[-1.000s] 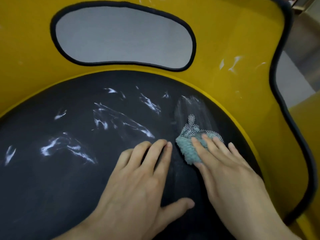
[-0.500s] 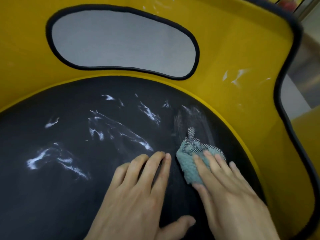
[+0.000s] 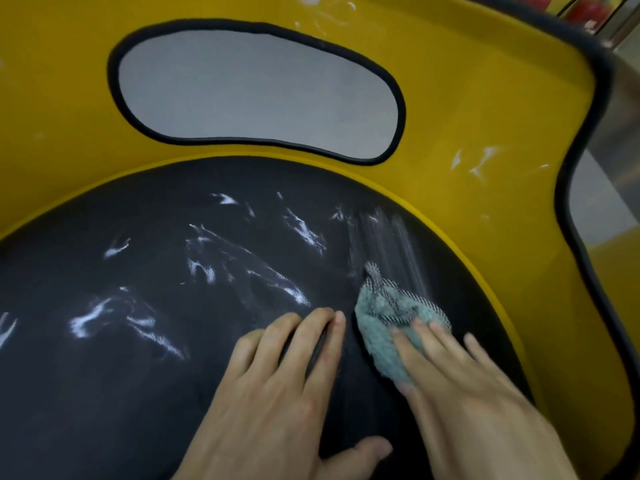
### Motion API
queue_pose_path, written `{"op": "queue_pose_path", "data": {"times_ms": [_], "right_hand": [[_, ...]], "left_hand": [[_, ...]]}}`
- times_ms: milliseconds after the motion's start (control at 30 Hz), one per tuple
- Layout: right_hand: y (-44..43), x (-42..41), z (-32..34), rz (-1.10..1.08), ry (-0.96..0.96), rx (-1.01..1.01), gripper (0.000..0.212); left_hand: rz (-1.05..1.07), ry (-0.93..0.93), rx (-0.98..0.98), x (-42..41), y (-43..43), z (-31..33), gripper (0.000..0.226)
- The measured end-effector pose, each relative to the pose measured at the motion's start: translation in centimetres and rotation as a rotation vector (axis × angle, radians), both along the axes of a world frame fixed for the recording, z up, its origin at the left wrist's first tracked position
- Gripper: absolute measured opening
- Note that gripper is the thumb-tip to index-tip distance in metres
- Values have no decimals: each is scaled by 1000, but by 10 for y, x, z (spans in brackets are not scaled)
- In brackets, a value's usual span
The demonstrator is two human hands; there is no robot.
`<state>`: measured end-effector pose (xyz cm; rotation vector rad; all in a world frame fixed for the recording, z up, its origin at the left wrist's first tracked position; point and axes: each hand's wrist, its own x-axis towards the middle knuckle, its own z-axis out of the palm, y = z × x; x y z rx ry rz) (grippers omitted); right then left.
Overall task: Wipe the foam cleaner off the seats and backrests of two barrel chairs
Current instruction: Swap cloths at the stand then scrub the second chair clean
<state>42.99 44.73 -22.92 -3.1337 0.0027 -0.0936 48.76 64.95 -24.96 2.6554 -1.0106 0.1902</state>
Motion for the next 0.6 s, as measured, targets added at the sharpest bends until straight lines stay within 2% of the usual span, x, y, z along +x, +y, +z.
{"op": "queue_pose_path", "data": {"times_ms": [167, 333, 467, 600], "right_hand": [[16, 62, 0, -37, -32, 25, 50], [29, 147, 16, -68, 63, 22, 50], [21, 89, 23, -31, 34, 12, 42], [1, 23, 13, -32, 7, -18, 45]], "left_hand": [[9, -22, -10, 1, 0, 0, 104], [11, -2, 15, 0, -1, 1, 105], [9, -5, 14, -1, 1, 1, 106], [1, -46, -16, 0, 1, -1, 104]]}}
